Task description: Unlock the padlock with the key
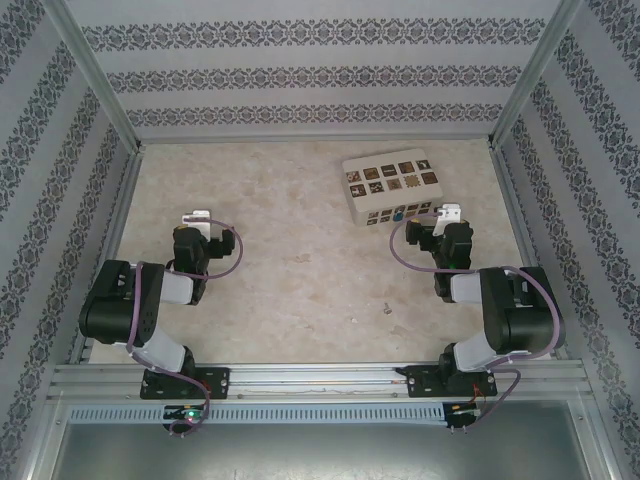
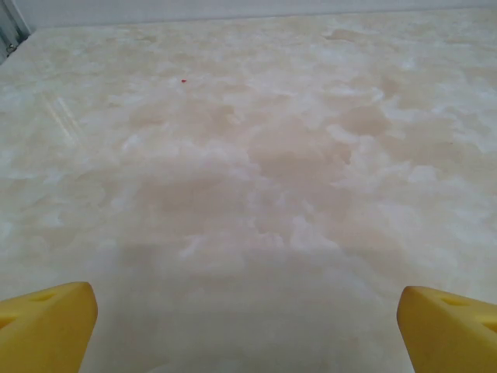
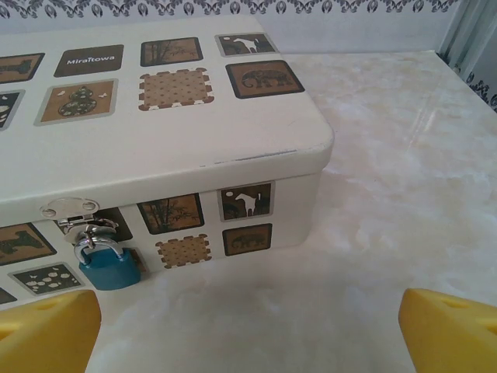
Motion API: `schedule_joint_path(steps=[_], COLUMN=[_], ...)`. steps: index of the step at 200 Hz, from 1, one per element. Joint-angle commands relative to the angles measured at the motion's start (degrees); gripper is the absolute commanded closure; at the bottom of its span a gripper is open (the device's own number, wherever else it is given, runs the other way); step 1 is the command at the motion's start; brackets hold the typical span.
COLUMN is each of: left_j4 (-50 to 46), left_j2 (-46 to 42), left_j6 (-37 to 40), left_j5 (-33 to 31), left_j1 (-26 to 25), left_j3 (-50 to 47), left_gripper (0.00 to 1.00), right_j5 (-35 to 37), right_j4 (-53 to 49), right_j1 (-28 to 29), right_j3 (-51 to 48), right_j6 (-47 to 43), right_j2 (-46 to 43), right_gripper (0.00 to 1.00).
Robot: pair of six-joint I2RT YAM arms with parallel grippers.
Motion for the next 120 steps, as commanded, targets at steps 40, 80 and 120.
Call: schedule_joint_path(steps=[40,80,120], left_j4=[3.5,3.8,3.8], left_j2=[0.8,0.8,0.8], left_j6=[1.1,-0.3,-0.3], left_j5=[0.9,-2.4,-2.5], left_j1=[0.5,0.7,0.7], left_j3=[1.0,1.0,1.0], left_gripper=[0.01,0.01,0.01], right_j5=[0.7,0.4,0.3], right_j4=[2.8,2.6,2.6], right_j1=[0.6,0.4,0.3], right_j3=[1.3,1.4,1.5], right_j6=[-0.3,-0.2,-0.2], right_j2=[0.9,1.0,1.0], right_gripper=[0.02,0.02,0.01])
